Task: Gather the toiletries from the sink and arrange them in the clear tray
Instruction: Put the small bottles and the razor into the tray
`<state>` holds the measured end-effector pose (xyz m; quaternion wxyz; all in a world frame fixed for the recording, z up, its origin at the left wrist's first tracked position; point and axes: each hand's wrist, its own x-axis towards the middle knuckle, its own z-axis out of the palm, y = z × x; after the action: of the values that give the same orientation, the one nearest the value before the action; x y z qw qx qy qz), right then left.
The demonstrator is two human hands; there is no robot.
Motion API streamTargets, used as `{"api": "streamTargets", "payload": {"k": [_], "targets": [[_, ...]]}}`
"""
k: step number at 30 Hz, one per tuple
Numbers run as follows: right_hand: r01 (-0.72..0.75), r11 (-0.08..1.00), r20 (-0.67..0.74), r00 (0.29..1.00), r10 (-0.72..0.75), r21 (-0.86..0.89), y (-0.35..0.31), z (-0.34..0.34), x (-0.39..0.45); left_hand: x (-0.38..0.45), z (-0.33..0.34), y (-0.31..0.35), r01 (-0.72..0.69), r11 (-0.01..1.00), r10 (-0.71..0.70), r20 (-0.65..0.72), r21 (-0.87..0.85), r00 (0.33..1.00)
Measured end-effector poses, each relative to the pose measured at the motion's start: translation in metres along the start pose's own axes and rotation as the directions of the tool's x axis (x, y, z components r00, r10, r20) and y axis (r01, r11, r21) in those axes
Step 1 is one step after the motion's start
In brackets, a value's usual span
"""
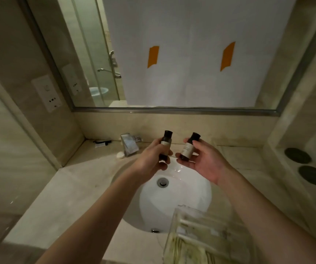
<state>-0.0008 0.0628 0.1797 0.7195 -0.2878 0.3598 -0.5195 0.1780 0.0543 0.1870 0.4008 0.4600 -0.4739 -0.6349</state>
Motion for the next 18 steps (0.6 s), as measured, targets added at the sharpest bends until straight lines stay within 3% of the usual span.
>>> {"api": "streamTargets", "payload": {"k": [3, 7, 12, 18], "targets": [[0.029, 0.998, 0.011, 1.0, -0.028, -0.059, -0.007, -0.017, -0.014, -0.001, 0.022, -0.004, -0.023, 1.0, 0.023, 0.009, -0.019, 1.0], [0.096, 0.969, -0.035, 0.994, -0.107, -0.226, -0.01, -0.043, -0.029, -0.001, 0.042, -0.013, -0.168, 0.964, 0.173, -0.003, 0.205, 0.985], [0.137, 0.978, -0.077, 0.986, -0.15, -0.155, -0.009, -0.075, -0.045, 0.003, 0.06, -0.02, -0.218, 0.919, 0.233, -0.006, 0.329, 0.972], [0.192, 0.962, -0.137, 0.966, -0.22, -0.193, -0.003, -0.109, -0.063, 0.004, 0.074, -0.028, -0.222, 0.88, 0.235, 0.022, 0.42, 0.972]]}}
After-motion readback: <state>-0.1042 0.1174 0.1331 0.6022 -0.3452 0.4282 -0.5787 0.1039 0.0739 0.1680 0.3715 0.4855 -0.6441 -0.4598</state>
